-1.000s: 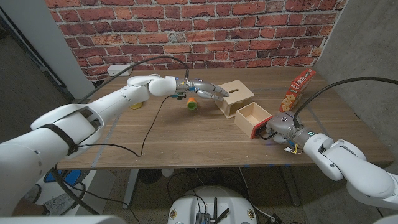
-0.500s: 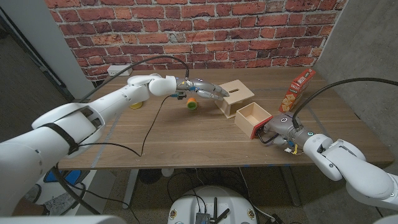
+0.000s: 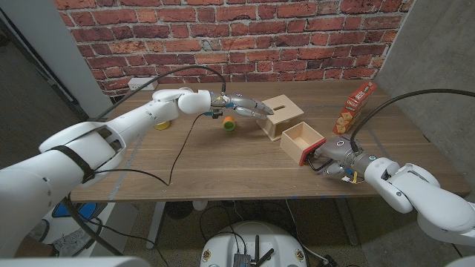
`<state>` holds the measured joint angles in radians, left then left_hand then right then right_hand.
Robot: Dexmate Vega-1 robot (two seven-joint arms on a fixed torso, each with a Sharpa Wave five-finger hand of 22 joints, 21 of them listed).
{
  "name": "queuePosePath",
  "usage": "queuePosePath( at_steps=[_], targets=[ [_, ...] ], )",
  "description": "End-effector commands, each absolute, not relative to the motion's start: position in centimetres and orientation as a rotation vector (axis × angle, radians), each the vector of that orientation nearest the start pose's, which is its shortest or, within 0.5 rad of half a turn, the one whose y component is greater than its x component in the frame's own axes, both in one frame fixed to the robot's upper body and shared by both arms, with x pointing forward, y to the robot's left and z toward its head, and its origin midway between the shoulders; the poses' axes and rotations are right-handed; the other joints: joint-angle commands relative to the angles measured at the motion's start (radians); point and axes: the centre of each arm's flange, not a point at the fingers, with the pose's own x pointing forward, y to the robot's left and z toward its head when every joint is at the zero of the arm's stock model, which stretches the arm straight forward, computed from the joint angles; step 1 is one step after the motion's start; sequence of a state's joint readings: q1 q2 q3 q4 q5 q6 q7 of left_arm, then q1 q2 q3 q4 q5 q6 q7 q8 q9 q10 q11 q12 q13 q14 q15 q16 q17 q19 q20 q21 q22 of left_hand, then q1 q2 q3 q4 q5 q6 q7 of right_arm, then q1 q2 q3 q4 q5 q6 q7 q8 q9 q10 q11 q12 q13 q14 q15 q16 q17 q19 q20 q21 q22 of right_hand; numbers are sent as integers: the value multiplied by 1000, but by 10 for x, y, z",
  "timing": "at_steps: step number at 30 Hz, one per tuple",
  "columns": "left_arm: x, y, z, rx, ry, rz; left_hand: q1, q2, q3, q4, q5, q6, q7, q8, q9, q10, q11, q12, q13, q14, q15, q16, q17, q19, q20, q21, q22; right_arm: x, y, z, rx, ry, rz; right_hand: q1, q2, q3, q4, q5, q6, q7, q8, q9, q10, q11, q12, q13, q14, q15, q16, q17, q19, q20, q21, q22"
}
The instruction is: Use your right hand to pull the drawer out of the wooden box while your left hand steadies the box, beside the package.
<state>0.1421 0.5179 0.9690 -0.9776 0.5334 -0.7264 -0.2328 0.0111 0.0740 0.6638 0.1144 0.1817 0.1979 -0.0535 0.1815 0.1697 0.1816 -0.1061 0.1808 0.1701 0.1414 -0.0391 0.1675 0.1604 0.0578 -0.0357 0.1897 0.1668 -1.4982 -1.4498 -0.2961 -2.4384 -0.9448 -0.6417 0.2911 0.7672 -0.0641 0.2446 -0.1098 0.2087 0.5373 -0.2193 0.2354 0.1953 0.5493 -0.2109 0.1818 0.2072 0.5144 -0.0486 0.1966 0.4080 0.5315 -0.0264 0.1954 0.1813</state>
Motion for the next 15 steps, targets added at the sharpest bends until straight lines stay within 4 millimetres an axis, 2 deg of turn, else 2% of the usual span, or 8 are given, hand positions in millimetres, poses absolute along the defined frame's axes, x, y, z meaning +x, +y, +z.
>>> queuePosePath(
  at_steps=[1, 15],
  targets=[
    [652, 113, 85, 1710, -950, -699, 9, 71, 6, 3, 6, 9, -1, -3, 2, 5, 2, 6, 2, 8, -80, 6, 5, 10, -173, -2, 2, 429, -273, -71, -2101, -293, 0, -12, 0, 0, 2, 7, 5, 1, 2, 2, 9, 0, 7, 3, -8, -145, 11, 0, -2, -2, 3, 0],
    [644, 115, 91, 1684, -984, -660, 10, 71, 9, 1, 6, 7, 0, -3, 2, 1, 4, 5, 2, 3, -79, 5, 5, 10, -173, -2, 1, 422, -280, -57, -2037, -342, -7, -47, 7, -8, 15, 6, -1, 0, -1, 2, 7, 0, 8, 4, -14, -144, 16, 0, -1, -1, 6, 0]
  ],
)
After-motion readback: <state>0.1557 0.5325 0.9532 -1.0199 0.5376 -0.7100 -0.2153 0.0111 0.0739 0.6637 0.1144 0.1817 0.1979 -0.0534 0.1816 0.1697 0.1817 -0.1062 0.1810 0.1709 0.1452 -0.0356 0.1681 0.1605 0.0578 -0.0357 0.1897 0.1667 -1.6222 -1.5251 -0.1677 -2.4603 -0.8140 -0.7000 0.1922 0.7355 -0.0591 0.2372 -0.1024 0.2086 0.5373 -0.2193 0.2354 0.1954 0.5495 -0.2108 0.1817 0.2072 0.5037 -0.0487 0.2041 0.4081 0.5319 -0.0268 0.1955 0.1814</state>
